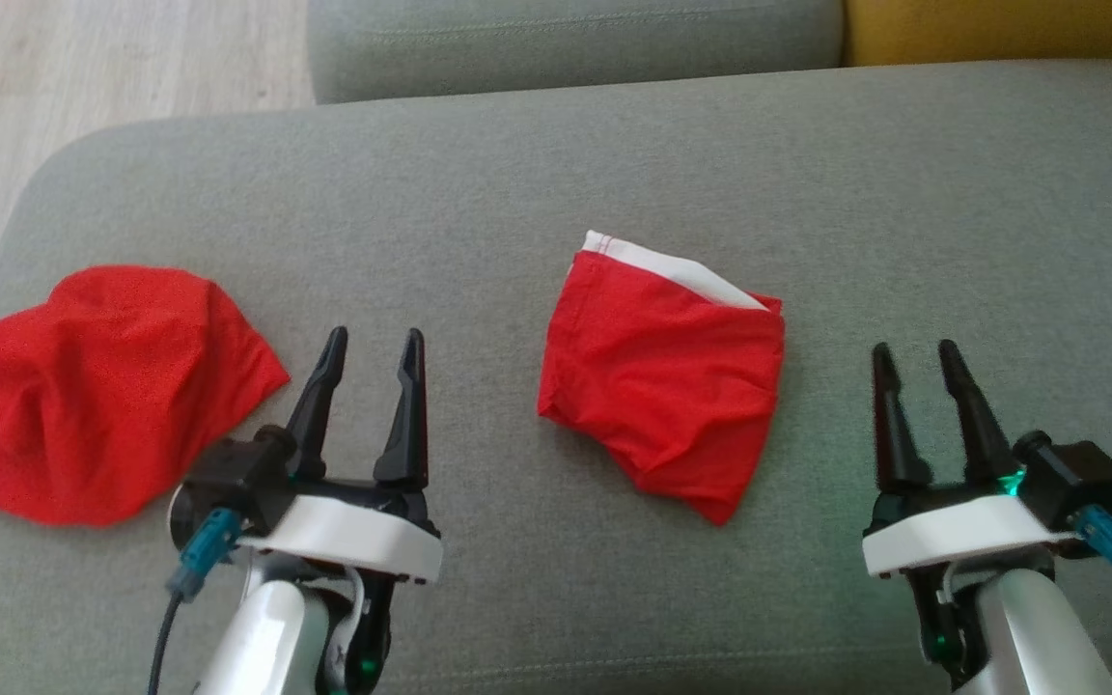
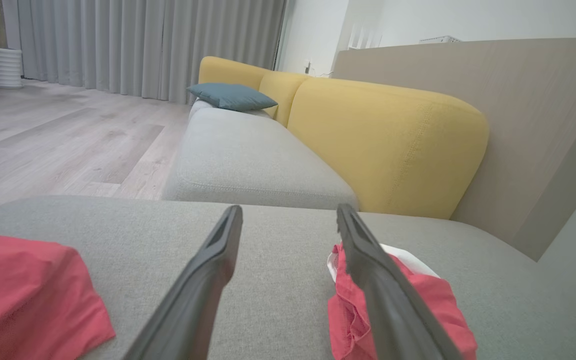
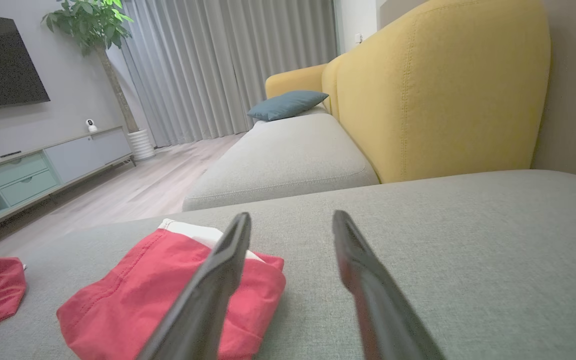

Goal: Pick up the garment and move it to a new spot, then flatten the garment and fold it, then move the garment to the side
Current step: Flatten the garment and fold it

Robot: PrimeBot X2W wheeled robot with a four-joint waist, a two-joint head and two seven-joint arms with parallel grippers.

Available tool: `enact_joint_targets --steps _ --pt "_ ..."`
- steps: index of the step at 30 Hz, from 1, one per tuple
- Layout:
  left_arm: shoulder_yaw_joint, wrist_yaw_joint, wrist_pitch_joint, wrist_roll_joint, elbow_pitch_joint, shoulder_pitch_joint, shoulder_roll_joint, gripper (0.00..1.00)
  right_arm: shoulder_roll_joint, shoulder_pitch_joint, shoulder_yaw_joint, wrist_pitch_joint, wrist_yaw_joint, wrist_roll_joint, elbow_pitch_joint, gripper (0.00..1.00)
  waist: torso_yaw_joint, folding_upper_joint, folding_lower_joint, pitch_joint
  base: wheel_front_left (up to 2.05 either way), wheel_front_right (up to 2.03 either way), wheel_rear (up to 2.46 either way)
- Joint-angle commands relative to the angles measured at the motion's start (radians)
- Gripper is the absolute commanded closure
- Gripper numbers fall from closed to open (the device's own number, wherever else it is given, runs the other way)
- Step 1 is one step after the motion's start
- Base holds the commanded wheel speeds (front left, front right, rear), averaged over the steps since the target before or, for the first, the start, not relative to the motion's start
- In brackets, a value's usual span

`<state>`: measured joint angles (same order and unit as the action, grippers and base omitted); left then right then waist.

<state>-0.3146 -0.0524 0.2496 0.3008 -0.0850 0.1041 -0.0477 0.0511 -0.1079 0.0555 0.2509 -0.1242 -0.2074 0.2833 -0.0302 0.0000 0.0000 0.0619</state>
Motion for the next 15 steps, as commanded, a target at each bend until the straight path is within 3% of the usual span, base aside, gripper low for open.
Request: enact_joint_targets --steps 1,8,15 --pt "0.022 0.006 0.012 -0.001 0.035 0.032 -0.003 0.00 -0.001 -0.027 0.024 0.010 -0.007 0.001 -0.043 1.00 0.010 0.0000 0.0000 0.008 0.00 0.00 0.00" --pt "0.010 0.011 0.012 -0.001 0.030 0.048 -0.003 0.00 -0.001 -0.073 0.079 0.010 -0.007 0.033 -0.037 1.00 0.070 0.0000 0.0000 0.047 0.00 0.00 0.00" --pt "-0.001 0.016 0.012 0.001 0.022 0.068 -0.003 0.00 -0.001 -0.168 0.135 0.010 -0.007 0.056 0.067 1.00 0.153 0.0000 0.0000 0.094 0.00 0.00 0.00"
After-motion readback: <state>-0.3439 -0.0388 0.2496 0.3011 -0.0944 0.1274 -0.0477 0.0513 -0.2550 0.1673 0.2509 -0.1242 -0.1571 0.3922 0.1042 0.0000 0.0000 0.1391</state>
